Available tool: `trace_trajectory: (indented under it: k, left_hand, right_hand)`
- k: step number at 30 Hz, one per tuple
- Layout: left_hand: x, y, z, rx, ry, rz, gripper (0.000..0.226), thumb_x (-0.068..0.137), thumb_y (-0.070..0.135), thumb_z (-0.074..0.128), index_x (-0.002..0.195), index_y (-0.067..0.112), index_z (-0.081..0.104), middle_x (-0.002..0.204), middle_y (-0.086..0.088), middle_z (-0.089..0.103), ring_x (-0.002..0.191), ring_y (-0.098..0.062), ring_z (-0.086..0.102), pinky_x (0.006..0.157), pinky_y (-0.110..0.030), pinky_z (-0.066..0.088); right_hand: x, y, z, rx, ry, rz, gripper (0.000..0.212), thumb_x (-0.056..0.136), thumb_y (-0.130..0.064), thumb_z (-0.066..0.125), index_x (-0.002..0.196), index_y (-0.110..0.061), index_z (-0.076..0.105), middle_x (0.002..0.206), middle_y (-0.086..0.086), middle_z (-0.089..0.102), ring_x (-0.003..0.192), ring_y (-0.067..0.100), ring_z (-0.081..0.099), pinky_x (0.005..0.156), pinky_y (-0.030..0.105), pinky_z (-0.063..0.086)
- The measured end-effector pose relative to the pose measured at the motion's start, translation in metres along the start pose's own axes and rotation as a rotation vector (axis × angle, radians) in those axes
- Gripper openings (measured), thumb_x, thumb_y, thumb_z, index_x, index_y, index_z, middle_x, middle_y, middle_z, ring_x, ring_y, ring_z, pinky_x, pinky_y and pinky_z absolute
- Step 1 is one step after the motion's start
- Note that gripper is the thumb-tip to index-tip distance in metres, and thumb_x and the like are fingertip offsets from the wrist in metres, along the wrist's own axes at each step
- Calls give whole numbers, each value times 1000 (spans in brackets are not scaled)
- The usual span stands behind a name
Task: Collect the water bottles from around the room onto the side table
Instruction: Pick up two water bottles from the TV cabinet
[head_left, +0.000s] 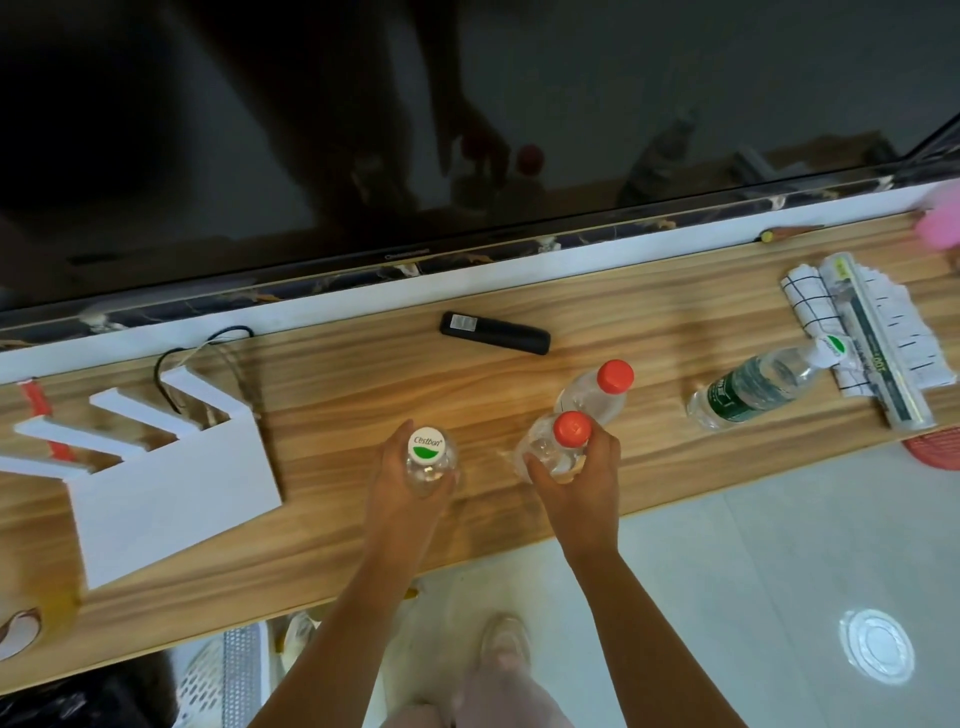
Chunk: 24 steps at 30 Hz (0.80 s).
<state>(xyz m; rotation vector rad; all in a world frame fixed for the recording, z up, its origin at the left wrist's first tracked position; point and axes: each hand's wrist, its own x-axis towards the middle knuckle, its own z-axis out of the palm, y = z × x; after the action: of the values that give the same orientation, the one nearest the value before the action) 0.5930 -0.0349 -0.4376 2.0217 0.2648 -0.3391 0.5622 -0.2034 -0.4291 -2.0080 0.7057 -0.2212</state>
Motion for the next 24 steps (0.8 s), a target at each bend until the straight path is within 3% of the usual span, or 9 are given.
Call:
trace_trajectory:
  k: [2, 4, 5, 7, 14, 17, 24]
  left_hand:
    - [4, -1, 2, -26, 3, -26, 64, 64, 33, 79, 121, 23, 52, 114, -2, 61, 99, -13, 62, 83, -41, 55]
    - [3, 4, 2, -43, 1, -39, 64, 65, 21, 81, 122, 23, 52, 115, -1, 61, 97, -10, 61, 81, -25, 54]
    - [3, 5, 2, -47, -5, -46, 64, 66, 17, 81, 122, 23, 52, 114, 1, 61, 94, -6, 61, 75, -13, 51]
    - [2, 11, 2, -65, -25, -61, 63, 66, 14, 81, 121, 24, 53, 110, 4, 61, 87, 1, 59, 64, -3, 46]
    - [-13, 42, -2, -49, -74, -37, 59, 64, 21, 82, 114, 27, 52, 103, 10, 60, 95, -6, 55, 64, -6, 41]
    - [-29, 60, -10, -38, -88, -18, 58, 64, 19, 82, 107, 35, 47, 98, 15, 57, 91, -4, 54, 62, -6, 42]
    - [-71, 110, -48, -47, -85, -8, 58, 65, 19, 82, 107, 35, 46, 102, 14, 54, 90, -5, 54, 62, -6, 39]
  right_hand:
    - [2, 2, 3, 25, 7, 12, 65, 68, -17, 79, 124, -13, 45, 115, 6, 48, 101, 16, 50, 80, 29, 47]
    - [3, 4, 4, 33, 13, 29, 64, 68, -18, 80, 123, -13, 46, 116, 7, 48, 102, 17, 51, 81, 31, 48]
    - [4, 4, 5, 32, 13, 34, 64, 67, -19, 80, 122, -14, 47, 116, 7, 49, 102, 18, 51, 81, 31, 48]
    - [4, 3, 5, 16, 17, 34, 63, 67, -21, 80, 121, -14, 49, 116, 8, 50, 102, 19, 52, 82, 31, 48]
    - [-12, -4, -8, 1, 32, 72, 62, 64, -24, 82, 117, -14, 52, 109, 5, 54, 95, 16, 52, 82, 43, 54]
    - [-25, -19, -22, -7, 39, 69, 64, 63, -24, 83, 118, -12, 52, 110, 6, 55, 96, 16, 52, 82, 43, 54]
    - [-53, -79, -76, -9, -9, 25, 61, 63, -21, 83, 115, -14, 52, 104, -1, 50, 89, 12, 51, 77, 37, 55]
